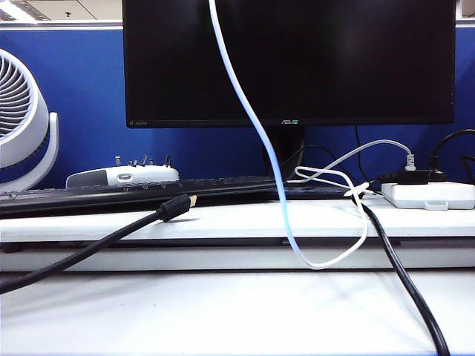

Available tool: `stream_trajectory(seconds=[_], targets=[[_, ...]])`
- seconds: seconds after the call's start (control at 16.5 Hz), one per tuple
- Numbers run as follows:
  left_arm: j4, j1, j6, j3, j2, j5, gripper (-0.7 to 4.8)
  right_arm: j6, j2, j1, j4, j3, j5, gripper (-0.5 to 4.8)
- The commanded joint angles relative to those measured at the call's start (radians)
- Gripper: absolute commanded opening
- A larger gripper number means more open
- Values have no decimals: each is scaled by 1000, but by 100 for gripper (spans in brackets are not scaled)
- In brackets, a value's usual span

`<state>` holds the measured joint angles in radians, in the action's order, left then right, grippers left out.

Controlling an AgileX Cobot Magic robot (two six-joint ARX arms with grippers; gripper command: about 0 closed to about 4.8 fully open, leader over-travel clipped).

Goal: Pick up the Type-C charging cable and the charging base, insert one end of the Type-C charger into the corresponding slot on the base, and finally place the plugged-in charger back on the table.

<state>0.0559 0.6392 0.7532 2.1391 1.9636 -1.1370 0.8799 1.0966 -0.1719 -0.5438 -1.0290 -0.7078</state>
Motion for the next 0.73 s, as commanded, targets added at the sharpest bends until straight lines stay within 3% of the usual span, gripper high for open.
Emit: stream_trajectory(seconds=[0.06, 0.3, 0.48, 0.61, 0.73], targets=[[-15, -25, -6, -3, -1, -48, -6, -28, -28, 96, -1, -10, 50, 321], [-40, -58, -44, -3, -1, -24, -6, -68, -67, 168, 31, -11, 51, 321], [-411, -55, -370, -3, -1, 98, -6, -69, -77, 175, 31, -11, 53, 320], [-774, -33, -686, -4, 7, 401, -6, -69, -79, 174, 31, -11, 51, 320], [-926, -6, -752, -4, 39, 625, -6, -69, -79, 174, 31, -11, 44, 320]])
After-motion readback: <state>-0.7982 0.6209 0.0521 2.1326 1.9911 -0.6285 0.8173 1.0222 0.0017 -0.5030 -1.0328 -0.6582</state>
